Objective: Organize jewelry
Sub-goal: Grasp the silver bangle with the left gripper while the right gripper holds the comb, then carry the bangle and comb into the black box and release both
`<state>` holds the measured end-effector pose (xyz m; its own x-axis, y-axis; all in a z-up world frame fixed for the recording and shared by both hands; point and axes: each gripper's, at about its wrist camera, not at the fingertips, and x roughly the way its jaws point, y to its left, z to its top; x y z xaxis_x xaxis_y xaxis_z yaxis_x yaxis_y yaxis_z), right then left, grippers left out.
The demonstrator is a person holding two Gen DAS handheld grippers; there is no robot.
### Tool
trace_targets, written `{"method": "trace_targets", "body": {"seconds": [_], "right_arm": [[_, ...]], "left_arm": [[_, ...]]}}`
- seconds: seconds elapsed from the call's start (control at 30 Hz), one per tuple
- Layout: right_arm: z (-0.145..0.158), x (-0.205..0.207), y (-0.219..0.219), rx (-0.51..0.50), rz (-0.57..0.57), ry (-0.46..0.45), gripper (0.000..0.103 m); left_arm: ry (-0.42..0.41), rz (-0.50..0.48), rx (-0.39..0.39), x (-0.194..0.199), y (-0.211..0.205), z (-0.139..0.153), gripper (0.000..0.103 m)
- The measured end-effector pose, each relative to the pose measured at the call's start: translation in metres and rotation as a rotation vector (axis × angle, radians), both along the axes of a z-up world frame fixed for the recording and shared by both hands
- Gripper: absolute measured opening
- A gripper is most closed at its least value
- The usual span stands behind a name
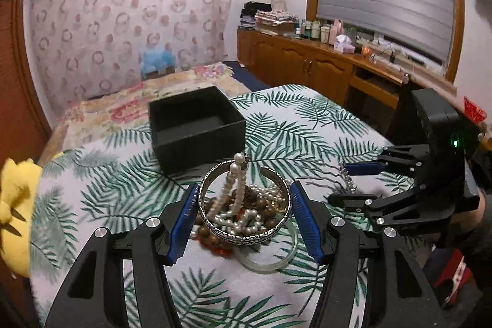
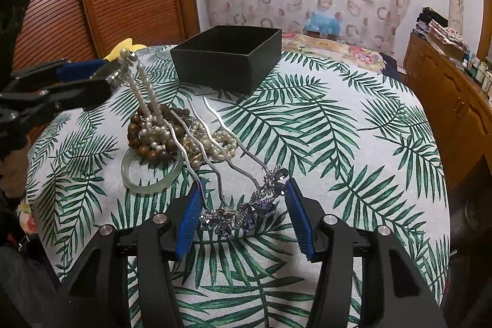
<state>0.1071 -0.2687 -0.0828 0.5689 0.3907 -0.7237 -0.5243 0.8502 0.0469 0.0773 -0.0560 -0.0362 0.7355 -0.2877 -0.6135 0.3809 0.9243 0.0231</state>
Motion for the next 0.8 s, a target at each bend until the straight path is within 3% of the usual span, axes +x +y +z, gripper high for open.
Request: {"method": "trace_targets", "body": {"seconds": [0.27, 0.8], "right_arm": [[-0.001, 0.000, 0.004, 0.006, 0.007, 0.001, 0.056], [0.000, -0.003, 0.014, 0.003, 0.031, -0.001, 0.056]], "left_arm": [[0.062, 0.041, 0.110, 0.007, 0.010, -0.017, 0.057], [0.142, 0.183, 0.188, 0.025, 0.045, -0.045, 0.057]]}}
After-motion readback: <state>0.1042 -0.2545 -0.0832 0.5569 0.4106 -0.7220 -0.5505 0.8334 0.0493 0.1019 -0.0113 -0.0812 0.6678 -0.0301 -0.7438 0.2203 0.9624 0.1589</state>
